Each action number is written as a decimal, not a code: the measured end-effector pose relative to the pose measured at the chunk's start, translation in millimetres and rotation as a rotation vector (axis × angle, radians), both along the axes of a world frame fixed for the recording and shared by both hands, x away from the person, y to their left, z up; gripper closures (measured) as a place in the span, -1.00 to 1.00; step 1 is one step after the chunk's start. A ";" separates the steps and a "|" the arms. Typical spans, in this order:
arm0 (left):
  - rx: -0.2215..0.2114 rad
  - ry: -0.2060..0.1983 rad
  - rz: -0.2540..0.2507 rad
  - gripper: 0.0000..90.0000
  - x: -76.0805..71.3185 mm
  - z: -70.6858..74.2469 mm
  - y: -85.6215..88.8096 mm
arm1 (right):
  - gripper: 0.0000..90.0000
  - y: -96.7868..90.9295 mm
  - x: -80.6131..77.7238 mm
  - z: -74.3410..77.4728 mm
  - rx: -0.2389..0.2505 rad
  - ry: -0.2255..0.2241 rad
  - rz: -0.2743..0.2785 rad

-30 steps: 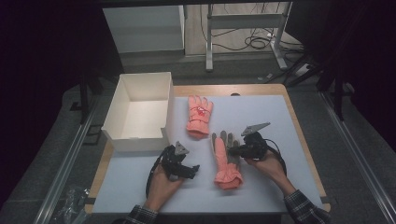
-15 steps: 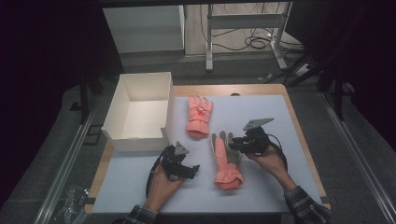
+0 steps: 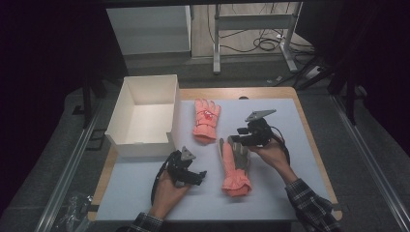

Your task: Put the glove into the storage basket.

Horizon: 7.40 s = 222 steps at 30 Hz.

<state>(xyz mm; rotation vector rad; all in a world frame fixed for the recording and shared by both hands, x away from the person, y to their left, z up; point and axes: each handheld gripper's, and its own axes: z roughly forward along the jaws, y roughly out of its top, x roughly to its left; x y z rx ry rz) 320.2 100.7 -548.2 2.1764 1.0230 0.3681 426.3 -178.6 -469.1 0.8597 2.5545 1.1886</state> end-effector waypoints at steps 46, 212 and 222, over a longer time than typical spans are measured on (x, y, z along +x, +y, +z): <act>0.000 0.000 -0.001 -0.92 0.1 0.0 0.1 | -0.23 120.0 107.5 -27.1 -0.059 -0.005 -0.145; -0.003 0.002 0.000 -0.92 0.3 0.0 0.3 | 0.89 -55.5 -131.6 -54.9 -0.005 0.074 0.053; 0.031 0.003 -0.014 -0.91 -3.7 3.6 12.0 | 0.85 -46.4 -131.6 -57.0 0.008 0.086 0.070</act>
